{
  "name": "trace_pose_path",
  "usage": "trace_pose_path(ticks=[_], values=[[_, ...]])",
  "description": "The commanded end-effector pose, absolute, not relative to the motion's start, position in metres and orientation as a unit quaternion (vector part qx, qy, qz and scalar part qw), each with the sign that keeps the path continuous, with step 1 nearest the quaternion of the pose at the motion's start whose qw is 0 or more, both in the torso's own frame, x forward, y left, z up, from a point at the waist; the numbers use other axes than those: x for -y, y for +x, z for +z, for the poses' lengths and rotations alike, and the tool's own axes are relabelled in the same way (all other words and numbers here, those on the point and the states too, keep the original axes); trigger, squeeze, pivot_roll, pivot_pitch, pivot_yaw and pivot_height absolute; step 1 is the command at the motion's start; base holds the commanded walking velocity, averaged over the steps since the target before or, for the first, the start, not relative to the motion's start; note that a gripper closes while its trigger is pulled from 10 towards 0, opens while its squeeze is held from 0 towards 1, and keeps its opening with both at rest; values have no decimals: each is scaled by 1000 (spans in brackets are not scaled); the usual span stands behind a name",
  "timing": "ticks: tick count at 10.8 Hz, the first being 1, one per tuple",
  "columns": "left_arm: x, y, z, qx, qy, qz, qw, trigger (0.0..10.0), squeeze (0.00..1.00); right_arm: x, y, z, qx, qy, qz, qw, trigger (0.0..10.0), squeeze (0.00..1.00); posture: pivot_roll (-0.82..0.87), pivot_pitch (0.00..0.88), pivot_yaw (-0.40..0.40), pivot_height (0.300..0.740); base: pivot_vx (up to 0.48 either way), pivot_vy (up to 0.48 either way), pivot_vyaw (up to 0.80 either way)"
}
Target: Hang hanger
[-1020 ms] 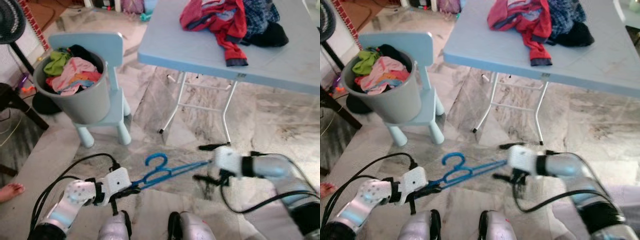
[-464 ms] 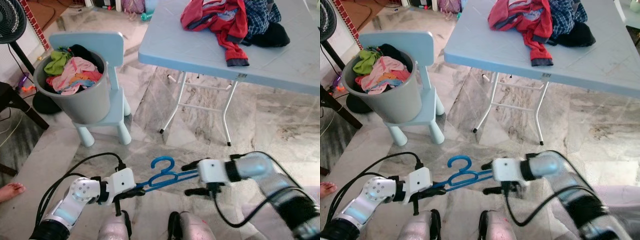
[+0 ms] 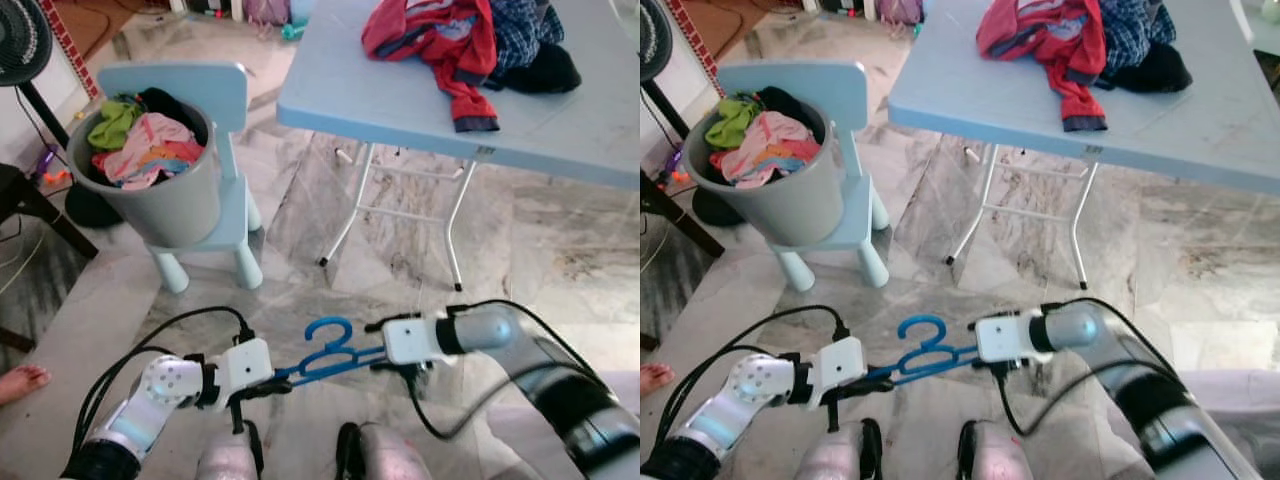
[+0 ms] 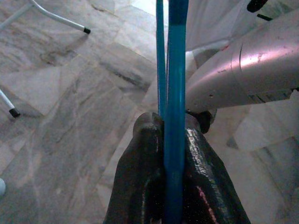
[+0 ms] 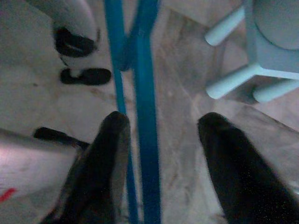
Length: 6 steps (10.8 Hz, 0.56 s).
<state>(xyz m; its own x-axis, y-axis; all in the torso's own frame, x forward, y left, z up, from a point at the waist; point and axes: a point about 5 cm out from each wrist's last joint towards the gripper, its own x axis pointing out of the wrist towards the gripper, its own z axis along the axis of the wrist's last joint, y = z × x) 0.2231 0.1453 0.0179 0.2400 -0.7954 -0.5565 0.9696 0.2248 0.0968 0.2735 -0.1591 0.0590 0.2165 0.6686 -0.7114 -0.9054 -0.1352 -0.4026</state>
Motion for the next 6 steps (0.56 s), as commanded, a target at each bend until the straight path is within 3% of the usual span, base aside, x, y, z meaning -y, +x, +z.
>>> trace_pose_path(ticks=[1,6], values=[[-145,220,15,-203,220,-589,751,10000,0,162,273,55,-139,-455,613,630,0,0,-36,170,-23,740,0,0,0],[-147,221,13,-207,230,-589,747,10000,0,188,273,63,-188,-460,634,593,0,0,-39,163,-23,740,0,0,0]])
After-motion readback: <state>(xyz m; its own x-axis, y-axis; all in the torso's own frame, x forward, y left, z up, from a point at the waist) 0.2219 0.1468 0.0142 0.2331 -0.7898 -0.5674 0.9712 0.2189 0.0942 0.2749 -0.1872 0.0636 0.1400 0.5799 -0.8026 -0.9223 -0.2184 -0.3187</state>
